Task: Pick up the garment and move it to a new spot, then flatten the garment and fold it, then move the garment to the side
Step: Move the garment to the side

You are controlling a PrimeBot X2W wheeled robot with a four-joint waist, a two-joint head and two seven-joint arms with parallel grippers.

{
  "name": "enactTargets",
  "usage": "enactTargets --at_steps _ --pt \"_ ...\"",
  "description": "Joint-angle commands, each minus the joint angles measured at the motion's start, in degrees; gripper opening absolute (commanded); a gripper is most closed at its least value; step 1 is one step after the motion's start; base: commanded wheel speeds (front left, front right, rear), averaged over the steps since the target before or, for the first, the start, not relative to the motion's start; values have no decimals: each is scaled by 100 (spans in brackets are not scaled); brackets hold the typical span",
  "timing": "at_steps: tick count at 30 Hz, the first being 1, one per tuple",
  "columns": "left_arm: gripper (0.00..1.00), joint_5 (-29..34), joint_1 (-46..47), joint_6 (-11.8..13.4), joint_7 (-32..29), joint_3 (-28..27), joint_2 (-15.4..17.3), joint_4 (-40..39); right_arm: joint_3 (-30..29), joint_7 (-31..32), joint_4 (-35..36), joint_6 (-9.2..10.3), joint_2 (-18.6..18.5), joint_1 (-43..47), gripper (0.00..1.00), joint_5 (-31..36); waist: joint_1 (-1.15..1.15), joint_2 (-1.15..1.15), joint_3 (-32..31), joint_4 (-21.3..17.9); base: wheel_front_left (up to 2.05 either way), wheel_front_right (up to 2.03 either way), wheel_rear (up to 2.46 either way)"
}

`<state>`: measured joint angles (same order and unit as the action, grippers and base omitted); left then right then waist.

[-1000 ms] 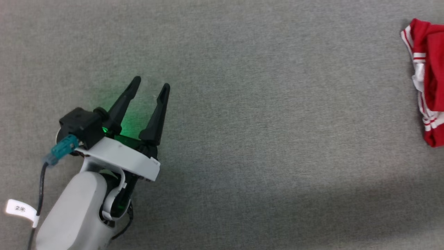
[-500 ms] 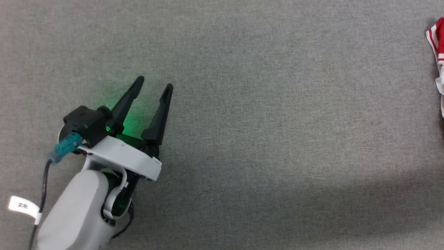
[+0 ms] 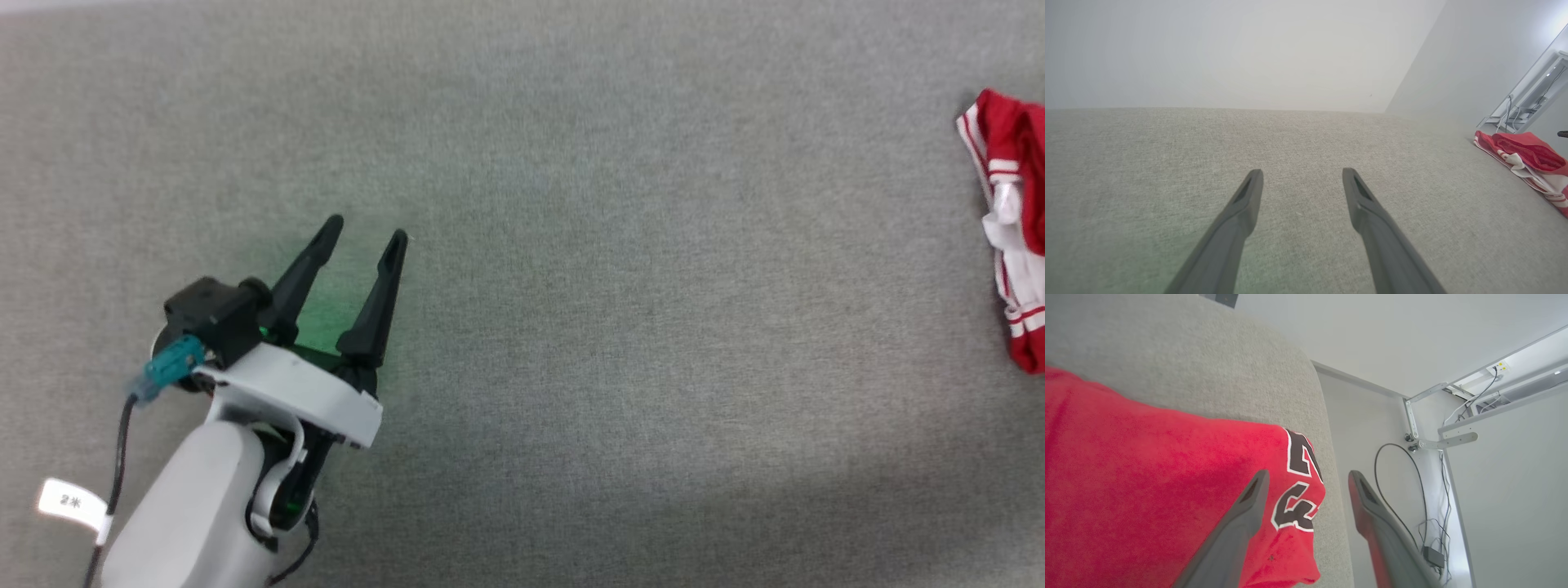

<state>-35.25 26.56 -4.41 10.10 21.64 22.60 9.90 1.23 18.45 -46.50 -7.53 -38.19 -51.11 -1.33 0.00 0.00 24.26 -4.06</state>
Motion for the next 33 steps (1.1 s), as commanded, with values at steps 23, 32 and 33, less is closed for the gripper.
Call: enactTargets --at_steps 23,32,33 --pt "100 -254 -1940 710 363 -579 360 -271 141 -1503 1756 8 1401 2131 100 -1214 0 0 -2424 117 0 0 0" --pt "100 -365 -2793 1071 429 -1099 643 -731 -217 -1797 2987 8 1842 3266 100 -1132 0 0 -2720 268 0 0 0" --pt "100 -364 -2883 1105 439 -1141 651 -769 -259 -1803 3101 8 1870 3398 100 -1110 0 0 -2746 284 0 0 0"
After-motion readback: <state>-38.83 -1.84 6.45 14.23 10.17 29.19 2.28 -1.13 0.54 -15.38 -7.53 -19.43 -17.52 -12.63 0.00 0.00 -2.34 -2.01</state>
